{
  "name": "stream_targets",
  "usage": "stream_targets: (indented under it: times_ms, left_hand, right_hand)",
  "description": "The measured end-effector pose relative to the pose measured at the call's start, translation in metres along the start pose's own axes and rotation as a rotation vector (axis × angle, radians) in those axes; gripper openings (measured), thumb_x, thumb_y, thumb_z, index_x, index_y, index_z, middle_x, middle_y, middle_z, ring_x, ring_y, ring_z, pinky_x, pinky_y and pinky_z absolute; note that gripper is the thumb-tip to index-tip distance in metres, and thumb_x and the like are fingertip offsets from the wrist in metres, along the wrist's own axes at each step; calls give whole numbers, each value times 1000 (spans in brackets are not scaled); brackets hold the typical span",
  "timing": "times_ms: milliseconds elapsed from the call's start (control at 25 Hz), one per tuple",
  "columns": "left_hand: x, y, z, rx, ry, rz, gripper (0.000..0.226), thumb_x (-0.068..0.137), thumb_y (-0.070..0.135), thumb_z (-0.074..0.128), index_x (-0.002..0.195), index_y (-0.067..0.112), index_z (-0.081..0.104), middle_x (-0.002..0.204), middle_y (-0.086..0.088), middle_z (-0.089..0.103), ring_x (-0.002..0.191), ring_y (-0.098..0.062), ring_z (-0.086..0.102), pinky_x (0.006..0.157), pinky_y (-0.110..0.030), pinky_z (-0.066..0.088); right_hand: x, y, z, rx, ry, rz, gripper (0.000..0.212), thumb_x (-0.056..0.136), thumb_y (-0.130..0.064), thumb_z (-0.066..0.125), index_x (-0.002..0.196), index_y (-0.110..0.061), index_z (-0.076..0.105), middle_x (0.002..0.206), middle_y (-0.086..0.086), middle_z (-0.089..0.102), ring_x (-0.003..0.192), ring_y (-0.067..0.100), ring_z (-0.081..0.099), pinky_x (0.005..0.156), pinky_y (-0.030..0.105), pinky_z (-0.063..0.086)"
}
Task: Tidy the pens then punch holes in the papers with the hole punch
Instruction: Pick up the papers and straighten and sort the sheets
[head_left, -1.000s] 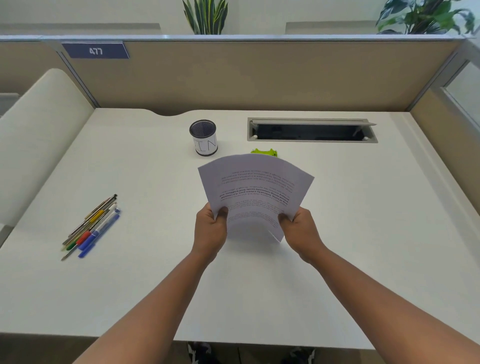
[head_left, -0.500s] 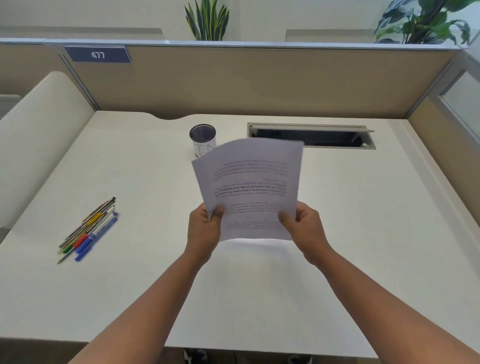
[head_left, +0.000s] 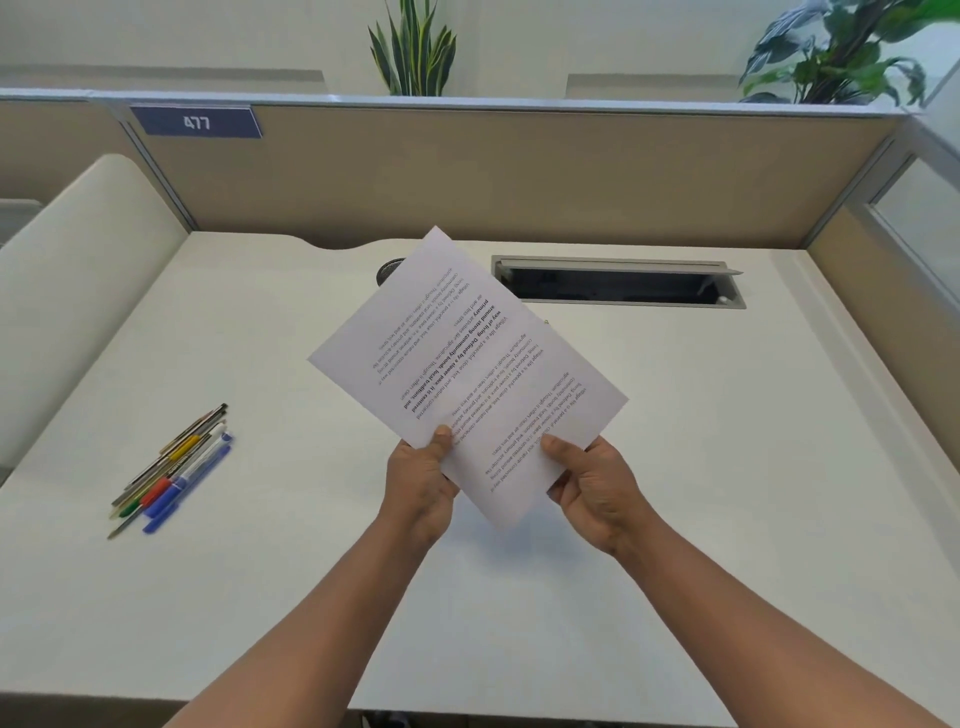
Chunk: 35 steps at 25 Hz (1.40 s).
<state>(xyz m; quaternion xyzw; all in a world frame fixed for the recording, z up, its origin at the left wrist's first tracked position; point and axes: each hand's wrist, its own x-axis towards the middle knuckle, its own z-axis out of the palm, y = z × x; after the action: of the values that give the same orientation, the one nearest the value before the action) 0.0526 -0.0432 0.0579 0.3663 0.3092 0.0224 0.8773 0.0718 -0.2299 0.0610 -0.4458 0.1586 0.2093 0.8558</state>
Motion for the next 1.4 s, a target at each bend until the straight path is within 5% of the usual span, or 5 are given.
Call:
stream_targets:
  times_ms: [520,640,840,1040,1400]
  left_hand:
    - [3,9,-10,101,141,32,52,94,-4,61,139,18,45,121,-11,68,92,-21,68,79,-38,56]
    - [22,49,-30,323,219,210,100,90,3,71,157,30,2,146,-10,47,123,-23,56,103,-41,43]
    - [32,90,-43,797,-60,346,113,84,21,82,156,41,-2,158,11,33,141,-10,35,107,-41,37]
    - [33,88,-48,743,-235,279,39,87,1,72,125,9,62,116,-6,75,110,-32,69,96,-52,55]
    - [15,21,-41,665,90,519,12,95,9,66,94,19,73,91,10,75,80,-4,69,75,-24,55]
  right_hand:
    - [8,-20,-16,-354,37,-91,32,94,4,62,123,-8,65,114,6,77,105,27,73,88,47,59]
    - [10,-38,-29,-476,32,-100,30,93,2,65,122,-8,66,118,11,75,108,32,72,95,54,56]
    - [6,-53,-29,-665,-77,-128,27,95,2,62,115,-14,69,113,5,76,101,24,74,79,34,61]
    - [6,-52,-30,-763,-72,-168,23,96,-3,63,113,-18,70,113,6,76,103,25,73,88,41,60]
    - [2,-6,-31,-835,149,-380,16,98,-12,62,108,-22,69,105,2,75,98,21,71,86,36,57]
